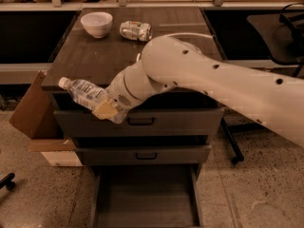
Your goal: Place blue plastic bottle into bottom drawer
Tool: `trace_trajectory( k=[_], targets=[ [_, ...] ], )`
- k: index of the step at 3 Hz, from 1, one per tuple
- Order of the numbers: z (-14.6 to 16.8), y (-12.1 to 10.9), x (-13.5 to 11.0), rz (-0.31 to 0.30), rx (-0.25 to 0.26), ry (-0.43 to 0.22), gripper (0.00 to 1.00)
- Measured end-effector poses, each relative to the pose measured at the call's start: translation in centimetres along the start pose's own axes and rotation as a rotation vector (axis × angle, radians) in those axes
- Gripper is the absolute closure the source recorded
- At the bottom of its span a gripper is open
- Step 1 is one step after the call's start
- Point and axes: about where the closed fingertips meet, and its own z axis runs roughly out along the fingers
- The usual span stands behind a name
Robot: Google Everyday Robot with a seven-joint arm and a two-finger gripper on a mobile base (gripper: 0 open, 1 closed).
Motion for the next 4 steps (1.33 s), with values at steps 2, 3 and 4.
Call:
trace_trajectory(
  k=[2, 3, 4],
  targets=[
    [0.6, 1.3, 4.5, 0.042, -0.033, 0.032, 1.0],
    [1.0, 2.0, 6.2, -0.002, -0.081, 0.039, 1.0],
    [1.1, 3.7, 11.0, -0.038, -0.147, 0.066, 1.0]
  ],
)
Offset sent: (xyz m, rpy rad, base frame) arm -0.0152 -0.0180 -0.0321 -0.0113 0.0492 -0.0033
